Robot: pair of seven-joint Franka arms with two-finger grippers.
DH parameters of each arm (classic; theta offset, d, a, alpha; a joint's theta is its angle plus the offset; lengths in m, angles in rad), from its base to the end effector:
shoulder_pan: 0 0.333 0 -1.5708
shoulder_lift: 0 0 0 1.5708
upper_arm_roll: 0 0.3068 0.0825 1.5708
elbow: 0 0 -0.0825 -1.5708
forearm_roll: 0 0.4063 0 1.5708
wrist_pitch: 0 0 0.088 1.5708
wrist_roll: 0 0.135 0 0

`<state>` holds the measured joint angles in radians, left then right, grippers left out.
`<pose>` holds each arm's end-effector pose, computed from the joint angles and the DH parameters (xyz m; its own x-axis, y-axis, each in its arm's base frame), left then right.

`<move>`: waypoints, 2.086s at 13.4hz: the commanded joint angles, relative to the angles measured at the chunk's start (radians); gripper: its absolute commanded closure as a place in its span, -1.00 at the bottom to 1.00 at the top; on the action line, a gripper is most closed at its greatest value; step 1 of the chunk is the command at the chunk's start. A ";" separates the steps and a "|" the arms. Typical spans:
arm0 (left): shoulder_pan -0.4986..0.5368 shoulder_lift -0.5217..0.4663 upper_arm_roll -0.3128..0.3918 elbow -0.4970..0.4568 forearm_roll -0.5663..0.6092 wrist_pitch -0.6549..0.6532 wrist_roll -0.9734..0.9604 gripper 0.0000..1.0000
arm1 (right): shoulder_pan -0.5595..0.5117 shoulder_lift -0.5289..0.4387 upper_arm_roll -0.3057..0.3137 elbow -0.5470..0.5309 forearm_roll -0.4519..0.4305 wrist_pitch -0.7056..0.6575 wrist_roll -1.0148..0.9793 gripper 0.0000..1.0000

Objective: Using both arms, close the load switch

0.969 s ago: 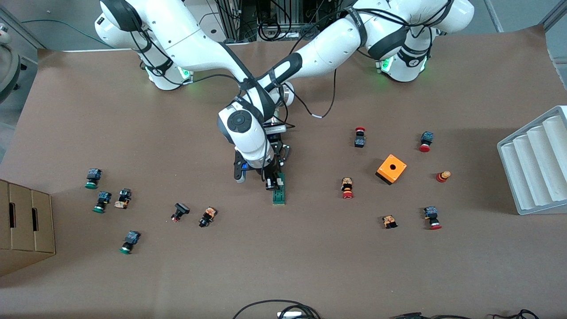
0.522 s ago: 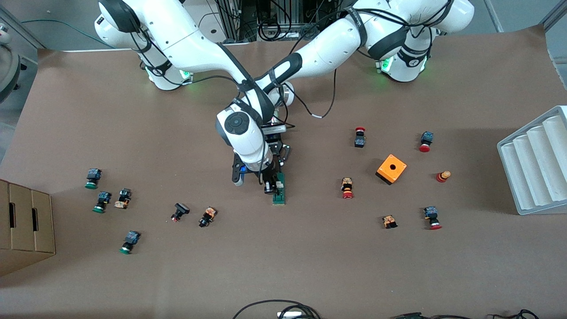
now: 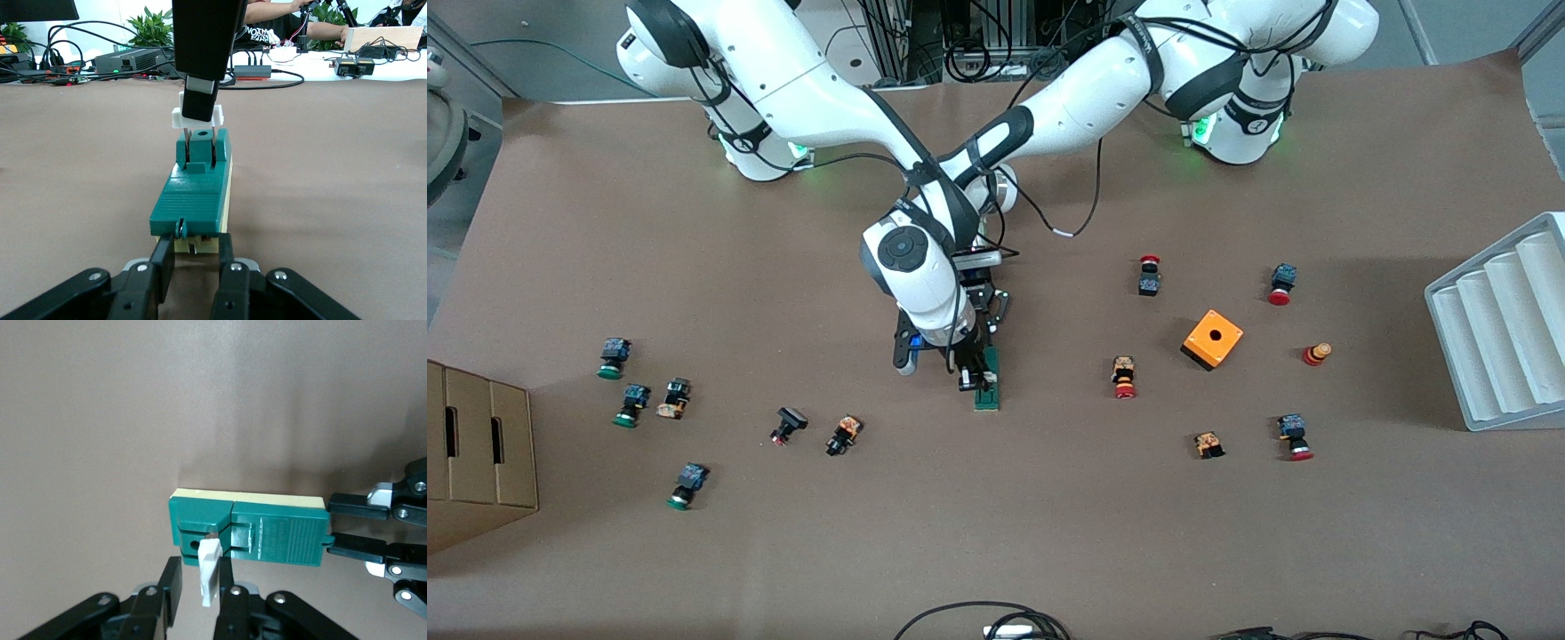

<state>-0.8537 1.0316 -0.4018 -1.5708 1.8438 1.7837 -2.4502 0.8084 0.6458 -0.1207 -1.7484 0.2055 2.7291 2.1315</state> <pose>0.3364 -0.5920 0.0354 0.3466 0.0293 0.9376 0.1291 -0.9915 -0.0167 0.5515 0.4550 0.1908 0.0192 -0.9721 -0.2338 -0.9688 0.0397 -0.2447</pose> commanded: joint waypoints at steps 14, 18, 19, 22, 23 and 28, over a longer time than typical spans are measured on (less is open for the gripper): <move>0.013 0.002 -0.009 -0.009 0.025 -0.050 0.005 0.17 | -0.031 0.126 0.000 0.151 -0.009 0.014 0.025 0.44; 0.012 0.001 -0.011 -0.008 0.032 -0.073 0.007 0.13 | -0.038 0.143 -0.002 0.161 -0.011 0.014 0.024 0.44; 0.012 0.001 -0.011 -0.006 0.034 -0.076 0.007 0.13 | -0.038 0.150 -0.002 0.167 -0.012 0.015 0.024 0.44; 0.012 0.001 -0.018 -0.008 0.034 -0.096 0.005 0.13 | -0.038 0.155 -0.002 0.168 -0.012 0.015 0.024 0.44; 0.012 0.001 -0.020 -0.008 0.040 -0.098 0.005 0.13 | -0.038 0.156 -0.002 0.168 -0.012 0.015 0.024 0.44; 0.012 0.004 -0.020 -0.008 0.048 -0.098 0.005 0.14 | -0.038 0.161 -0.002 0.168 -0.014 0.015 0.024 0.44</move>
<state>-0.8529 1.0378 -0.4158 -1.5752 1.8792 1.7142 -2.4497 0.7761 0.7616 -0.1211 -1.6116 0.2055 2.7343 2.1385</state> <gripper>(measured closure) 0.568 0.718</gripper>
